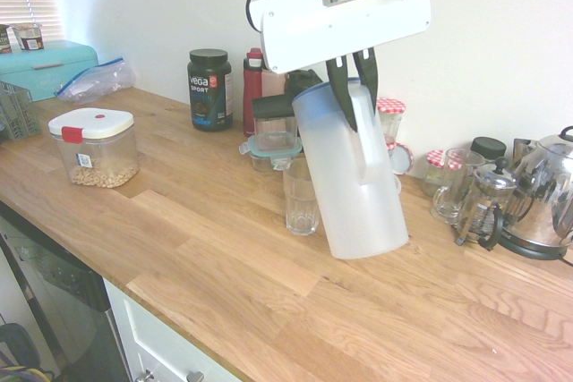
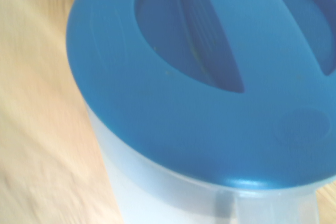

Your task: Pour me some water

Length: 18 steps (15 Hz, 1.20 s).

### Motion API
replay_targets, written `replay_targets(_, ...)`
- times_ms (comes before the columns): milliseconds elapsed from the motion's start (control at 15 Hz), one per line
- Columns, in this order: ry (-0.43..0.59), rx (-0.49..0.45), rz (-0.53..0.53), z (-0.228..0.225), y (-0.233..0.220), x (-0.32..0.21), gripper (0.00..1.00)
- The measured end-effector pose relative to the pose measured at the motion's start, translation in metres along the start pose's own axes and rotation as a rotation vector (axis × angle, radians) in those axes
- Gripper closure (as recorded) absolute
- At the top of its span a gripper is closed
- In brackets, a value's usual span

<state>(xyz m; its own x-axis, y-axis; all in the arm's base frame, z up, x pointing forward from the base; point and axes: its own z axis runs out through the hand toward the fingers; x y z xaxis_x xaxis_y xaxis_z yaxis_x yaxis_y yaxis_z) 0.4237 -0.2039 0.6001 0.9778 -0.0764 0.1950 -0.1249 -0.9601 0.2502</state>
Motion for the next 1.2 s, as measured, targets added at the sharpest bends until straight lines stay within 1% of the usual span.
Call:
replay_targets(133,0.02,0.07,0.091,0.004,0.018,-0.006,1.0)
replay_targets(333,0.049,0.125,0.245,0.009,0.044,-0.028,1.0)
replay_targets(533,0.067,0.153,0.399,0.021,0.052,-0.071,1.0)
replay_targets(733,0.086,0.172,0.552,0.018,0.052,-0.124,1.0)
replay_targets(800,0.098,0.177,0.603,0.014,0.046,-0.14,1.0)
replay_targets(933,0.133,0.185,0.696,0.002,0.022,-0.163,1.0)
replay_targets(1200,0.232,0.205,0.843,-0.021,-0.052,-0.192,1.0)
